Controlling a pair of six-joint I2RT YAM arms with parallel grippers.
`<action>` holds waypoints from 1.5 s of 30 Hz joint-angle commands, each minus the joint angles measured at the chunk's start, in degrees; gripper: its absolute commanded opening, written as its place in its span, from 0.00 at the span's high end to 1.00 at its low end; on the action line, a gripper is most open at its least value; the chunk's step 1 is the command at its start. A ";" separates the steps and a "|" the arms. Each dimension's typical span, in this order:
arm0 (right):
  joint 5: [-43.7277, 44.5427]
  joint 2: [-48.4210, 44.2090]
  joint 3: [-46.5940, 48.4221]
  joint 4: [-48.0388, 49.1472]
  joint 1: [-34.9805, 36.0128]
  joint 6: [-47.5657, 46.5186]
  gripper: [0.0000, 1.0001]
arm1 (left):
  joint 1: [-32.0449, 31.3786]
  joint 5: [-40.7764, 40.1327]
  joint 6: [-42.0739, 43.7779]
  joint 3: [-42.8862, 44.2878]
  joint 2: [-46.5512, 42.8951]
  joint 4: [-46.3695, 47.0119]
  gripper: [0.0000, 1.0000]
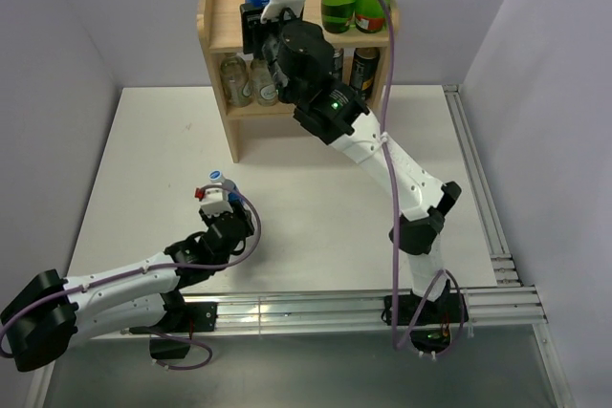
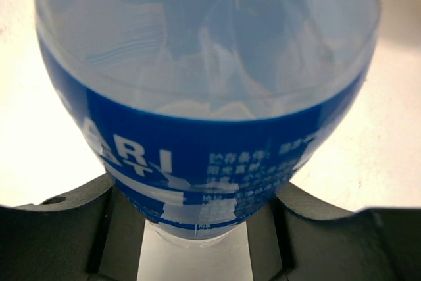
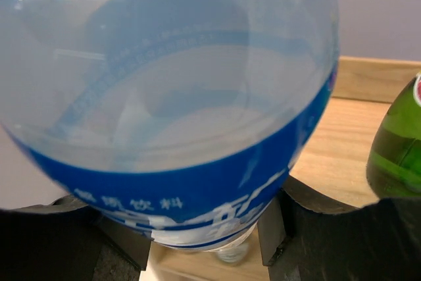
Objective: Place and organize the beverage onto the shelf
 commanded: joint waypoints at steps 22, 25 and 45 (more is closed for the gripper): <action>-5.19 4.36 1.79 10.76 -10.23 -2.25 1.00 | -3.07 -2.29 -2.04 -0.20 7.48 13.36 1.00; -4.93 5.06 1.44 10.67 -10.58 -1.55 0.89 | -3.07 -2.29 -1.77 -0.20 8.01 13.80 1.00; -4.58 9.63 0.03 14.19 -11.73 -0.84 0.11 | -2.98 -2.91 -0.54 -0.90 9.24 16.88 1.00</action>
